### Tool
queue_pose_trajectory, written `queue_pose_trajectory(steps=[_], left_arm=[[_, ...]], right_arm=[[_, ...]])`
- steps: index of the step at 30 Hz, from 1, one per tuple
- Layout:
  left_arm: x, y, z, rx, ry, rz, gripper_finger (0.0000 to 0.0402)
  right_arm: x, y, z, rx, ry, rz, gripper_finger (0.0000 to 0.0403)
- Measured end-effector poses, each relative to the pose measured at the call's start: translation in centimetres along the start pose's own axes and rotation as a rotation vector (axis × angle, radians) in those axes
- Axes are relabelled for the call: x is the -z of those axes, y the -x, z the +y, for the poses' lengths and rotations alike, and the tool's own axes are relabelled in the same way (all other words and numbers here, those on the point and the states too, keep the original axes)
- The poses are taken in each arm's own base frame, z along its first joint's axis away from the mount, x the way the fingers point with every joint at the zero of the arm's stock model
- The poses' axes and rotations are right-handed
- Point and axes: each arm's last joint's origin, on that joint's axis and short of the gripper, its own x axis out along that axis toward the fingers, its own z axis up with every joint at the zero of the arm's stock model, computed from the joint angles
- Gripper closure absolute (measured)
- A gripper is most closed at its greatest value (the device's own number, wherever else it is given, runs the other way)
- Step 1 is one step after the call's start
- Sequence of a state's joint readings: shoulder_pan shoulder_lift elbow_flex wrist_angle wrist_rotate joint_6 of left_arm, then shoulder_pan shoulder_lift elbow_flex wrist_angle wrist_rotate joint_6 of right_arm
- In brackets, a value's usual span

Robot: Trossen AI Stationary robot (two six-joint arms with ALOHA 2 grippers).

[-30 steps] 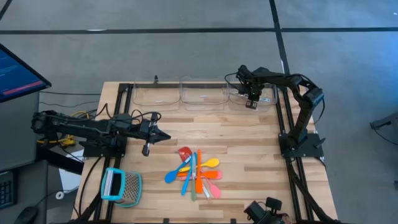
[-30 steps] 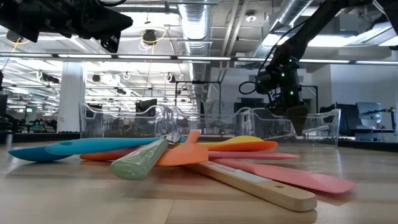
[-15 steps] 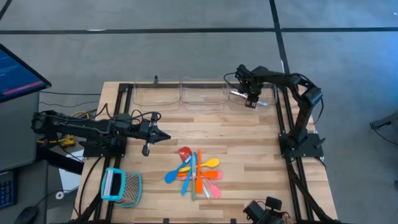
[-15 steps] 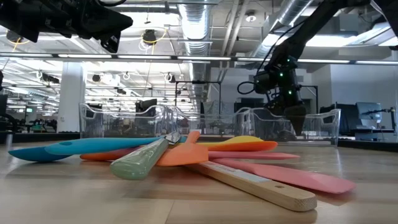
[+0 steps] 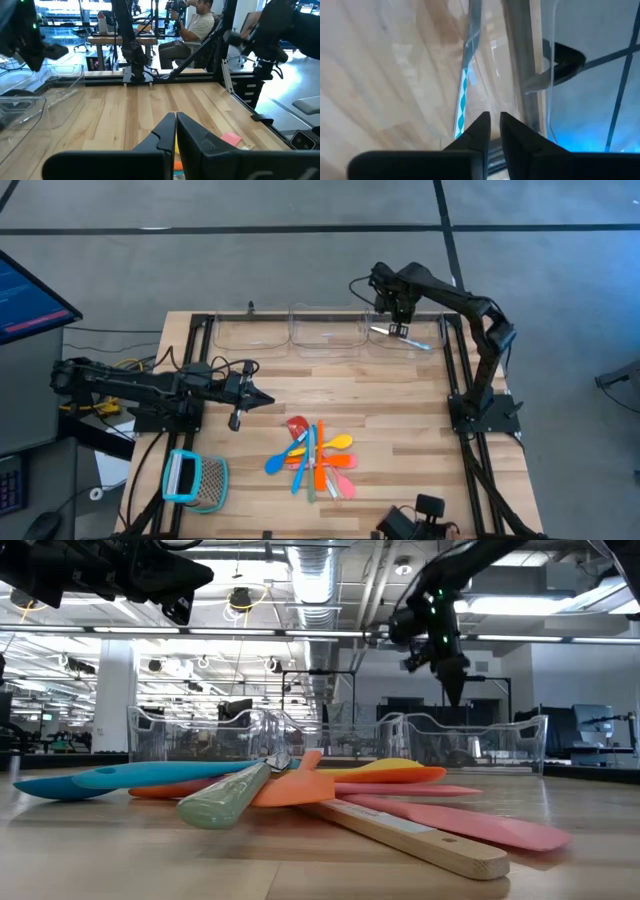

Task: Pick & Place Kitchen Items
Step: Put the right orange spatula into the middle transparent bin

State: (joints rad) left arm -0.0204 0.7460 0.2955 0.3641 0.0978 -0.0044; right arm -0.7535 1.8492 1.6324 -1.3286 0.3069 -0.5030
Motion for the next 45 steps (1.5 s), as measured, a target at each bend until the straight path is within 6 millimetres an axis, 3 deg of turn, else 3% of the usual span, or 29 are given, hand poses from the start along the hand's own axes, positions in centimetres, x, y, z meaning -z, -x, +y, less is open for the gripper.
queue_pose_trajectory(steps=[6,11,20,24,29,34,40,45], left_arm=[[0.0,0.0,0.0,0.0,0.0,0.0,0.0394],[0.0,0.0,0.0,0.0,0.017,0.001,0.0394],[0.0,0.0,0.0,0.004,0.03,0.002,0.0394],[0.0,0.0,0.0,0.003,0.028,0.002,0.0394],[0.0,0.0,0.0,0.002,0.028,0.002,0.0394],[0.1,0.0,0.0,-0.001,0.03,0.005,0.0394],[0.1,0.0,0.0,-0.001,0.031,0.006,0.0394],[0.1,0.0,0.0,0.0,0.031,0.006,0.0394]], right_arm=[[-0.2,3.7,1.0,-0.006,0.018,-0.031,0.04],[1.0,6.8,2.7,-0.075,0.018,-0.161,0.0401],[6.9,15.4,7.8,-0.084,-0.038,-0.68,0.0402],[9.5,17.1,11.4,-0.115,-0.059,-0.896,0.0402],[11.3,16.1,15.6,-0.055,-0.129,-0.993,0.0402],[11.7,13.0,19.5,0.045,-0.302,-0.986,0.0403],[10.6,8.4,24.1,0.156,-0.472,-0.983,0.0403],[8.7,5.5,27.7,0.105,-0.553,-0.999,0.0403]])
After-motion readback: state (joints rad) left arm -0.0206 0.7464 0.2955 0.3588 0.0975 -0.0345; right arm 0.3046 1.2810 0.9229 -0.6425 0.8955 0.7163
